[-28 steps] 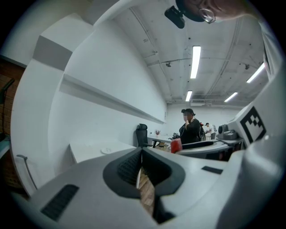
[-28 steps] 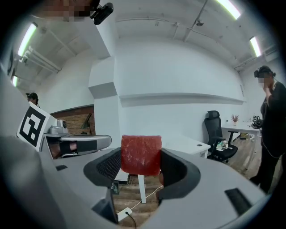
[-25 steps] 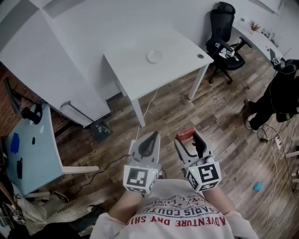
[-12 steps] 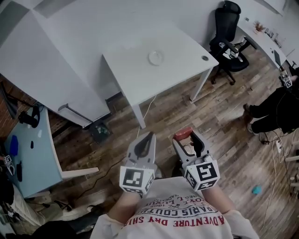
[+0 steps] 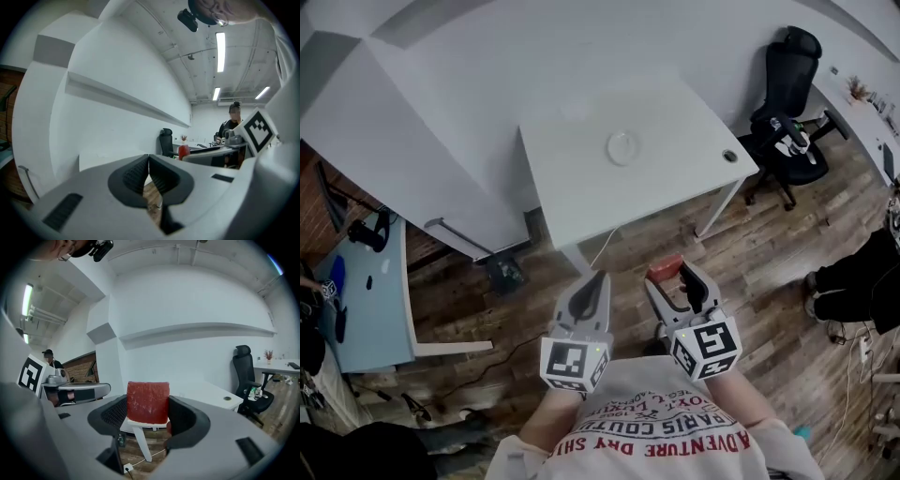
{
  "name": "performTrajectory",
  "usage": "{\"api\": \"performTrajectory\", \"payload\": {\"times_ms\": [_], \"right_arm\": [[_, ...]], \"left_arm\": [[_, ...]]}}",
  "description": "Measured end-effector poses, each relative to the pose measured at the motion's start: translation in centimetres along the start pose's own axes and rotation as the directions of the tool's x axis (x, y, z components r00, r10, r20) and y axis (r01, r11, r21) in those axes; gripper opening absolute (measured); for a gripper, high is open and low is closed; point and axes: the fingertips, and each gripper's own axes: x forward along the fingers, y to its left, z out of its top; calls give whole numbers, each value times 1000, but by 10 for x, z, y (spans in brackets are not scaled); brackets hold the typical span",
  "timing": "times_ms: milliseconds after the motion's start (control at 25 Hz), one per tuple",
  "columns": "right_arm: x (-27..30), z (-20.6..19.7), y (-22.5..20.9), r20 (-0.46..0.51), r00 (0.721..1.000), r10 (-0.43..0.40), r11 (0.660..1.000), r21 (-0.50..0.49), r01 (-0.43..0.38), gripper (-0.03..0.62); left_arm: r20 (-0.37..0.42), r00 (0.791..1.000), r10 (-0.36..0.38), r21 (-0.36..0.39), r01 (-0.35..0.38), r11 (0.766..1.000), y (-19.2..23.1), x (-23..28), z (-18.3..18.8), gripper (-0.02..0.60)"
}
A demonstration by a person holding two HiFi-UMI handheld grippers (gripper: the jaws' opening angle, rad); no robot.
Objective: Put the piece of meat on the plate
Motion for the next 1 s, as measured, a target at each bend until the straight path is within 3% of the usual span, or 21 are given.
{"api": "performTrajectory", "payload": {"times_ms": [240, 480, 760, 1000], "right_arm": [[13, 17, -84, -19, 998, 55, 998, -14, -55, 278], [29, 24, -135, -40, 995, 95, 995, -18, -96, 278], [71, 22, -161, -84, 990, 116, 993, -8, -117, 278], [128, 33, -173, -78, 993, 86, 994, -67, -91, 278]], "left_arm": [[1, 998, 56, -16, -56, 998, -35, 78, 12, 8], [-25, 999, 38, -26, -39, 999, -69, 138, 17, 8], [-48, 995, 83, -33, -85, 996, -39, 180, 16, 8], [-35, 998, 58, -51, -60, 997, 5, 232, 19, 8]]}}
